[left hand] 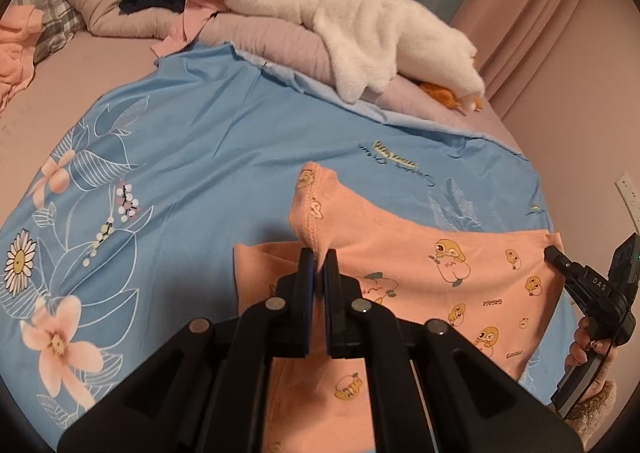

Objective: Fold small clothes
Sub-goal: 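Grasp the folded onesie edge with both grippers and lift it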

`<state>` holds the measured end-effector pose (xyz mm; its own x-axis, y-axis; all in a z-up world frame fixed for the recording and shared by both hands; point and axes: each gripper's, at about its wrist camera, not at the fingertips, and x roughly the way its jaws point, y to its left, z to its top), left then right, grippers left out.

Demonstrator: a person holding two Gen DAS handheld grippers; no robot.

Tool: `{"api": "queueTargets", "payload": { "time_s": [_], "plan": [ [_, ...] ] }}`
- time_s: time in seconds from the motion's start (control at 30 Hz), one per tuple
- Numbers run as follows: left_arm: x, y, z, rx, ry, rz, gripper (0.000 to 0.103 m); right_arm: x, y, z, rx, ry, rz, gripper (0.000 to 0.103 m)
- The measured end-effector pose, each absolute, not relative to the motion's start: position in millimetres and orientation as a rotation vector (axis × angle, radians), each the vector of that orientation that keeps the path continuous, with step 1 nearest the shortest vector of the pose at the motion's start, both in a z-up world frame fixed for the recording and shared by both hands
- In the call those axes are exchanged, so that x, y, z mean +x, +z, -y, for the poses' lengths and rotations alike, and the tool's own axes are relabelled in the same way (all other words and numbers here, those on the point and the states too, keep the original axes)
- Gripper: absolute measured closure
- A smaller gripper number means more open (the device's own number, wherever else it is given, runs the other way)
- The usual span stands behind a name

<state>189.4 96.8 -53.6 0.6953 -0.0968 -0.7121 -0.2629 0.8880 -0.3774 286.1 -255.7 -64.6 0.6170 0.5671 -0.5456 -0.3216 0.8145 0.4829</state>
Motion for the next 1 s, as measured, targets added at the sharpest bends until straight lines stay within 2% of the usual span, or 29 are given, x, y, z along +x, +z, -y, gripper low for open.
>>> {"api": "queueTargets", "payload": {
  "time_s": [0.47,0.73,1.0],
  "plan": [
    [241,-121,-112,-0.481,0.17,-0.959,0.099,338,-123,225,0.242,0.407,-0.9,0.097],
    [245,-134,-113,-0.442,0.192,-0.99,0.096,349,-153,221,0.209,0.365,-0.98,0.097],
    [239,-134,-115,-0.447,0.212,-0.99,0.09,347,-153,221,0.181,0.333,-0.968,0.097]
  ]
}}
